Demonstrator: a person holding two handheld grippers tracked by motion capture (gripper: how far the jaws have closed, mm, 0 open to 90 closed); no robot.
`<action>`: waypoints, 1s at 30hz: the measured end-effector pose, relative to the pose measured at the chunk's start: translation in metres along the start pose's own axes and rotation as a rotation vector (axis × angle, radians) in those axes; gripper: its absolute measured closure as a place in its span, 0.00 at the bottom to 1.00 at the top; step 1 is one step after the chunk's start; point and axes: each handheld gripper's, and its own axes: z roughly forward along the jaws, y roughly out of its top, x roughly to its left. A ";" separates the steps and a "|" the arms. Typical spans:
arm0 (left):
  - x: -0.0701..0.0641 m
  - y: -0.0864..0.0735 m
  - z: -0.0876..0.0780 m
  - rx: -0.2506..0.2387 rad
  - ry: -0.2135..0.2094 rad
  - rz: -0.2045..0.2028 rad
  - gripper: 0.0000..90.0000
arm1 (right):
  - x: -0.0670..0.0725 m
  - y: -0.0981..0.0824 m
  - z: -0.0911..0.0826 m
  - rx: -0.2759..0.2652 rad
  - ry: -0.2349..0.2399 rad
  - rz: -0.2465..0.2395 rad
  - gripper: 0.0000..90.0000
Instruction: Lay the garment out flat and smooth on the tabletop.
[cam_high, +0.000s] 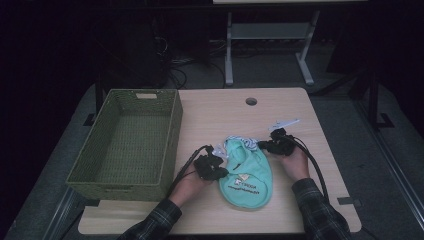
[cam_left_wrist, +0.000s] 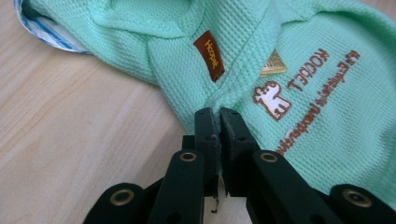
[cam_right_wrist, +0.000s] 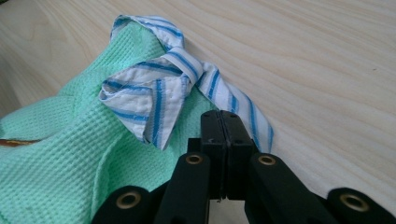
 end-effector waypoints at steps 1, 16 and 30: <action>-0.001 0.000 0.000 -0.015 -0.001 -0.015 0.95 | 0.000 0.000 -0.001 -0.001 -0.002 0.001 0.99; 0.000 -0.006 -0.013 0.003 0.028 -0.023 0.96 | -0.018 0.002 -0.005 0.006 -0.120 -0.022 1.00; 0.003 0.008 -0.022 -0.078 0.014 -0.025 0.93 | -0.014 0.000 -0.021 -0.029 -0.066 -0.020 0.96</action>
